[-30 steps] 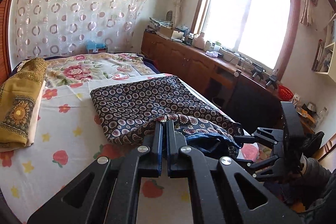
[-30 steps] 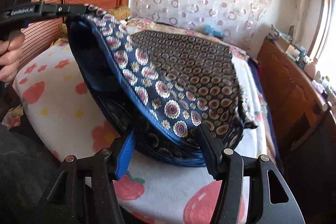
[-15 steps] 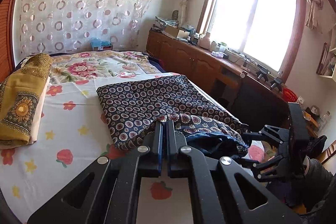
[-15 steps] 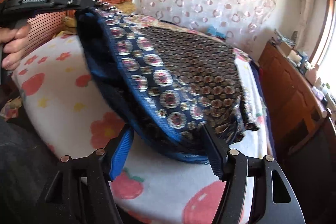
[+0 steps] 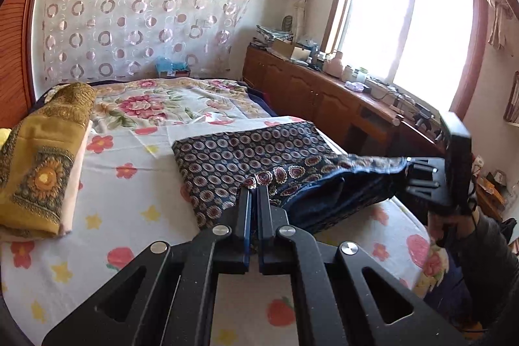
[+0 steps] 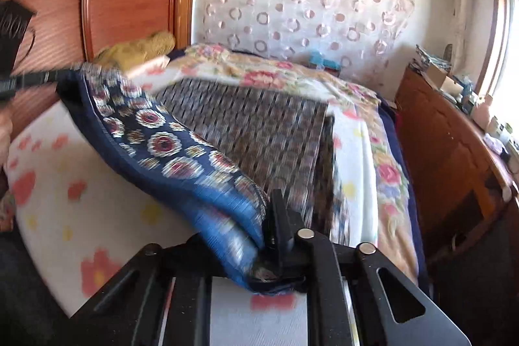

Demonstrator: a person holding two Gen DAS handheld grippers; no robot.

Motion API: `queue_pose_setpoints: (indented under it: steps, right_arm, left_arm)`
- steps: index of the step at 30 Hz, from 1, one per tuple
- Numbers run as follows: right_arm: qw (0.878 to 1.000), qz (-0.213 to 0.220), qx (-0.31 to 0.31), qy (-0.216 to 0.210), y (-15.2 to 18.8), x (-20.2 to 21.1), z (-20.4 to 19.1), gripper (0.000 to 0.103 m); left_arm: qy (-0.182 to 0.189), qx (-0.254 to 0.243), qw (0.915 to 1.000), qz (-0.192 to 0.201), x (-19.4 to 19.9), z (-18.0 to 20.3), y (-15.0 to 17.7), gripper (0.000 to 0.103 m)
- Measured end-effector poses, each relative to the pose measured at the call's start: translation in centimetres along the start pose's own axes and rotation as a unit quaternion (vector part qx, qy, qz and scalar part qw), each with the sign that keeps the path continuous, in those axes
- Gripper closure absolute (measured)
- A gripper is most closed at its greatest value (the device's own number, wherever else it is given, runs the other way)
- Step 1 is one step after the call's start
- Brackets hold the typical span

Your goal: Fold small clothes

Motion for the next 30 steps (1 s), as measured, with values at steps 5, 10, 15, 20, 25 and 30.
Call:
queue_pose_setpoints:
  steps: [5,10,15,20,25,30]
  right_arm:
    - [1.0,0.014,-0.007,-0.011,-4.6,-1.7,0.3,0.092]
    - [1.0,0.014,-0.011,-0.024,-7.0,-4.0,0.8,0.093]
    - [0.999,0.004,-0.021,-0.031,-9.0,-6.4,3.0,0.093]
    - [0.998,-0.023,-0.046,-0.045,-8.7,-8.6,3.6,0.088]
    - [0.998,-0.026,-0.051,-0.038,-9.9,-9.4,4.6,0.079]
    - [0.998,-0.016,-0.055,-0.023,-11.5,-9.1,5.3,0.073]
  left_arm:
    - [-0.017,0.013,0.9997,-0.008,-1.6,-2.4,-1.7,0.099]
    - [-0.027,0.024,0.9992,-0.016,-3.3,-4.1,-3.6,0.099]
    - [-0.033,0.031,0.9985,-0.031,-5.7,-5.3,-5.1,0.099]
    - [-0.038,0.038,0.9965,-0.064,-8.2,-6.5,-4.9,0.099]
    - [-0.047,0.041,0.9962,-0.06,-8.0,-7.3,-5.6,0.06]
    - [-0.045,0.046,0.9966,-0.051,-7.4,-8.2,-6.2,0.036]
Point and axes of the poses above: each gripper's, at about its wrist camera, not at the fingertips, and x roughly against the way its jaws point, z to its right, y to its underside, the point moved 10 cm from there along -x, roughly the way its jaws point, and after that the axes turned 15 degrees about -z, right-handed, at the moved point
